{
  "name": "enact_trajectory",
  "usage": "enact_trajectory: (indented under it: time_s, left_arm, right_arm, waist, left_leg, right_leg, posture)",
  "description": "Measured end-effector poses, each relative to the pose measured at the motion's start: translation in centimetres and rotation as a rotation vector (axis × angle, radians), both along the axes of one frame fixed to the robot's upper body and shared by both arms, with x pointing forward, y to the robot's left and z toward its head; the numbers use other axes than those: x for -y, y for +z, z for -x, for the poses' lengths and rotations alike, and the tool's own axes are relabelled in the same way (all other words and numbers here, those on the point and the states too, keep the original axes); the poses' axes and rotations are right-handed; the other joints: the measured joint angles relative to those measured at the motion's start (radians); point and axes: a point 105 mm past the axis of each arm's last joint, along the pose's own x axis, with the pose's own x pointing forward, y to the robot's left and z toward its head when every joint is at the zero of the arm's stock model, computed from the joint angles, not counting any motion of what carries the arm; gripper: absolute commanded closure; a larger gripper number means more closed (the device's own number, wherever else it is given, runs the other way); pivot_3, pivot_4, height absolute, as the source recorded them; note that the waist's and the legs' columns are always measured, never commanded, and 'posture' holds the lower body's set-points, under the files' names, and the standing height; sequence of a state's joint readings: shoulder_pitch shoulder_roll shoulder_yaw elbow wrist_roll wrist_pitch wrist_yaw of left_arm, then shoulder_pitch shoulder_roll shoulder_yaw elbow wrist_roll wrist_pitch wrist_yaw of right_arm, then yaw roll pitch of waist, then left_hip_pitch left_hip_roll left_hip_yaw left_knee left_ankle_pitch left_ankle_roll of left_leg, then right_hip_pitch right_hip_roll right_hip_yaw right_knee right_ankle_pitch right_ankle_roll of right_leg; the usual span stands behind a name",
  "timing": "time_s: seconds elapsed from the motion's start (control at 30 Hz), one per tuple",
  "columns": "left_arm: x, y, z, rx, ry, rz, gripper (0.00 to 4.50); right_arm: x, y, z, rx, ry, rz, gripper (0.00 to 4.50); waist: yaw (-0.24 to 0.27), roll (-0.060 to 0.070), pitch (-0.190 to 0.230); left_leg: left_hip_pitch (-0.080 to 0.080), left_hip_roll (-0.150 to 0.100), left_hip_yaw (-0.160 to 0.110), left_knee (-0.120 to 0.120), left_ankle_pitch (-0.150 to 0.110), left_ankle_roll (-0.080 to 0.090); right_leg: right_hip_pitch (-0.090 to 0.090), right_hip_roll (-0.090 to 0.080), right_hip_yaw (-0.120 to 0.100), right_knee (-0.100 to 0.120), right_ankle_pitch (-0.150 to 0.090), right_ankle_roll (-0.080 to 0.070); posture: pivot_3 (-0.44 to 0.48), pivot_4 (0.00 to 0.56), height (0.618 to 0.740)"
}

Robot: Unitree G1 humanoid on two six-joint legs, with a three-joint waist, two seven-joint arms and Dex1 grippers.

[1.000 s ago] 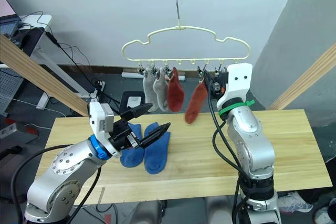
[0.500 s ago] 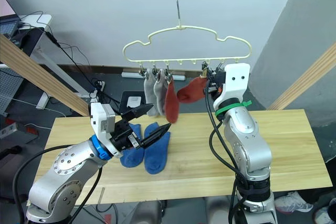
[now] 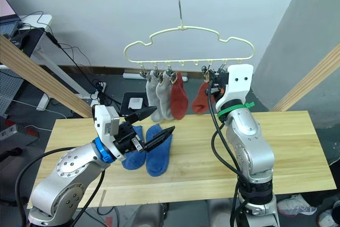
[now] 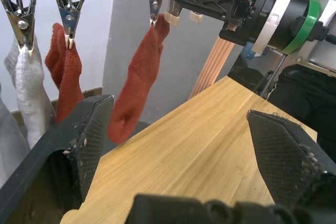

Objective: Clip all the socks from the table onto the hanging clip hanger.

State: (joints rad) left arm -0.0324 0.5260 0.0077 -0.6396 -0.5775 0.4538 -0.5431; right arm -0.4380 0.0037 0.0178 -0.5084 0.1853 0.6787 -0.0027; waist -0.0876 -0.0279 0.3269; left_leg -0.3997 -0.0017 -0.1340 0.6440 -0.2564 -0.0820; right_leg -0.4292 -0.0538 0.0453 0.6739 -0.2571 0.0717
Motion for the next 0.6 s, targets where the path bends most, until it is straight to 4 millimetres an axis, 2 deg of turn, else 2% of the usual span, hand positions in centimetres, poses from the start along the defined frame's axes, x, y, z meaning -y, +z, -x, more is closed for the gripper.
enact_trajectory:
  time_s: [0.3,0.47,0.5,0.6]
  left_arm:
    - [0.18,0.16,0.32,0.009,-0.007,-0.001,0.00]
    - [0.17,0.06,0.35,0.005,-0.006,0.000,0.00]
    - [0.16,0.02,0.37,0.004,-0.006,0.000,0.00]
    - [0.15,-0.15,0.44,-0.003,-0.006,-0.001,0.00]
  right_arm:
    - [-0.10,-0.06,-0.01,-0.008,0.000,-0.016,3.25]
    - [0.22,-0.05,-0.07,-0.009,-0.011,-0.021,4.27]
    - [0.29,-0.05,-0.08,-0.009,-0.014,-0.023,4.40]
    - [0.62,-0.10,-0.14,-0.012,-0.021,-0.021,4.40]
  waist:
    - [0.000,0.000,0.000]
    - [0.000,0.000,0.000]
    - [0.000,0.000,0.000]
    - [0.000,0.000,0.000]
  left_leg:
    - [0.000,0.000,0.000,0.000,0.000,0.000]
    - [0.000,0.000,0.000,0.000,0.000,0.000]
    - [0.000,0.000,0.000,0.000,0.000,0.000]
    - [0.000,0.000,0.000,0.000,0.000,0.000]
  right_leg:
    - [0.000,0.000,0.000,0.000,0.000,0.000]
    - [0.000,0.000,0.000,0.000,0.000,0.000]
    - [0.000,0.000,0.000,0.000,0.000,0.000]
    - [0.000,0.000,0.000,0.000,0.000,0.000]
  posture:
    - [-0.103,0.312,0.740]
    - [-0.106,0.310,0.740]
    - [-0.106,0.310,0.740]
    - [-0.109,0.309,0.740]
